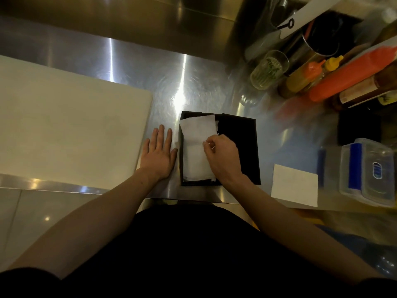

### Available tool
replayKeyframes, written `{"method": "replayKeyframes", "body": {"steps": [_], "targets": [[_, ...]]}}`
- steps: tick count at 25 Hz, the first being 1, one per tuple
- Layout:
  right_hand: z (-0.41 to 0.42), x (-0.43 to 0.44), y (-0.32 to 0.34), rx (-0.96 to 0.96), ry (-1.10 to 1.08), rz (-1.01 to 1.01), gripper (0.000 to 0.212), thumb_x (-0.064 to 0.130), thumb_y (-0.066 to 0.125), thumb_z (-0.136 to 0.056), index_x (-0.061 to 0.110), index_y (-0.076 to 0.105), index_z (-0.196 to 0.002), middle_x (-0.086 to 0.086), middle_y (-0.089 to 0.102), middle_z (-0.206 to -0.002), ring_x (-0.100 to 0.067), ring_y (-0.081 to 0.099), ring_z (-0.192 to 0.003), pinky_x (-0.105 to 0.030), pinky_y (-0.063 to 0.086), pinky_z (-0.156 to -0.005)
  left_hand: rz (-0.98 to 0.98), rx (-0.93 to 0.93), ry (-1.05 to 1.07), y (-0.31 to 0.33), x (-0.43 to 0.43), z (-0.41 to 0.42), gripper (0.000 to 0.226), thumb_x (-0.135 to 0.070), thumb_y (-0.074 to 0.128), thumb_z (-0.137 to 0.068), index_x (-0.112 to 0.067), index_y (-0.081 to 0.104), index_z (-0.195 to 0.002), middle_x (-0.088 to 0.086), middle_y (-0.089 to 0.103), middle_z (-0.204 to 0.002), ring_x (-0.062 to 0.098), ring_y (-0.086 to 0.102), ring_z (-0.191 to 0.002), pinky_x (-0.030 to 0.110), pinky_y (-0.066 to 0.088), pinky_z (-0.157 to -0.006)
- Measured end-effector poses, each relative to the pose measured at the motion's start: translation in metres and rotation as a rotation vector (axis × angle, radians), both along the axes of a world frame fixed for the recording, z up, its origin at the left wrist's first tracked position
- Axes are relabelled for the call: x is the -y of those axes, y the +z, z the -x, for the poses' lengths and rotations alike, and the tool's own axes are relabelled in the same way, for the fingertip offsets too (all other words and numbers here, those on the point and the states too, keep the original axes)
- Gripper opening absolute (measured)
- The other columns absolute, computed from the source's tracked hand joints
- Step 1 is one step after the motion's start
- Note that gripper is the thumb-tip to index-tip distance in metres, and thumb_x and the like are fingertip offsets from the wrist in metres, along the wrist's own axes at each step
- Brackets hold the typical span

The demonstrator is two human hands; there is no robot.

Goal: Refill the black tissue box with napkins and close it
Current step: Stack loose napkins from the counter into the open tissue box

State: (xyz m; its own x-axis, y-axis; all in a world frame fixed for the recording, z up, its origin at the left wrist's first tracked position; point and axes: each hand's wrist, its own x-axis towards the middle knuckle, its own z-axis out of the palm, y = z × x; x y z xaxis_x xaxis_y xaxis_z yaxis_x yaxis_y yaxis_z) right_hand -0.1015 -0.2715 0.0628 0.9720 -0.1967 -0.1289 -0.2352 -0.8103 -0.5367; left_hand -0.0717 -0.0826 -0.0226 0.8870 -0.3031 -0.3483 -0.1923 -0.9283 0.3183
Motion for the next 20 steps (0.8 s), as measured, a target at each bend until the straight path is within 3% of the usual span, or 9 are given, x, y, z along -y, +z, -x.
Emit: {"method": "replayKeyframes", "body": {"steps": [4,7,10,13,15,17,20], "targets": [[-0.002,-0.012,-0.011,-0.139,0.131,0.207,0.027,0.036,0.048,-0.097,0.011,0.059,-0.099,-0.008,0.059,-0.098,-0.024,0.060,-0.083,-0.039,0.054,-0.072,0.012,-0.002,-0.001,-0.001,-0.001,0.001,0.064,-0.044,0.017,-0.102,-0.018,-0.009,-0.154,0.010,-0.015,-0.161,0.027,-0.013,-0.149,0.045,-0.004,-0.118],[-0.001,-0.020,-0.016,-0.209,0.154,0.273,0.027,0.037,0.048,-0.097,0.013,0.055,-0.106,-0.008,0.055,-0.103,-0.022,0.058,-0.084,-0.033,0.052,-0.070,0.014,-0.002,-0.001,-0.001,-0.001,0.001,0.063,-0.044,0.017,-0.102,-0.018,-0.009,-0.154,0.011,-0.015,-0.161,0.027,-0.013,-0.149,0.046,-0.004,-0.119],[0.000,-0.023,-0.018,-0.181,0.153,0.266,0.026,0.034,0.049,-0.097,0.012,0.054,-0.111,-0.009,0.055,-0.106,-0.020,0.059,-0.083,-0.031,0.052,-0.069,-0.005,0.005,-0.007,-0.003,0.000,0.002,0.064,-0.047,0.010,-0.100,-0.018,-0.010,-0.154,0.011,-0.015,-0.161,0.028,-0.012,-0.149,0.046,-0.003,-0.118],[-0.002,-0.022,-0.020,-0.096,0.182,0.255,0.033,0.027,0.050,-0.097,0.013,0.049,-0.126,-0.011,0.052,-0.123,-0.023,0.058,-0.102,-0.034,0.055,-0.078,-0.003,0.012,-0.004,-0.002,-0.001,0.002,0.066,-0.048,0.008,-0.098,-0.018,-0.009,-0.154,0.011,-0.014,-0.161,0.028,-0.011,-0.149,0.046,-0.003,-0.118],[-0.005,-0.021,-0.024,-0.075,0.260,0.284,0.045,0.026,0.052,-0.096,0.013,0.041,-0.138,-0.015,0.044,-0.141,-0.028,0.047,-0.125,-0.037,0.049,-0.094,0.002,0.007,-0.005,-0.003,-0.001,0.001,0.063,-0.045,0.013,-0.101,-0.017,-0.008,-0.154,0.011,-0.014,-0.161,0.028,-0.011,-0.149,0.046,-0.003,-0.118],[-0.007,-0.021,-0.030,-0.142,0.357,0.334,0.056,0.029,0.051,-0.096,0.014,0.030,-0.147,-0.019,0.029,-0.154,-0.032,0.029,-0.141,-0.041,0.034,-0.110,0.000,0.004,-0.002,-0.003,0.000,0.001,0.064,-0.044,0.016,-0.102,-0.018,-0.009,-0.154,0.011,-0.014,-0.161,0.027,-0.012,-0.149,0.046,-0.003,-0.118],[-0.008,-0.020,-0.039,-0.293,0.433,0.378,0.066,0.038,0.044,-0.098,0.017,0.013,-0.153,-0.021,0.007,-0.160,-0.036,0.008,-0.147,-0.048,0.020,-0.117,-0.011,-0.006,0.000,-0.004,0.000,0.000,0.064,-0.045,0.016,-0.102,-0.018,-0.011,-0.153,0.010,-0.016,-0.161,0.026,-0.013,-0.149,0.045,-0.003,-0.119]]}}
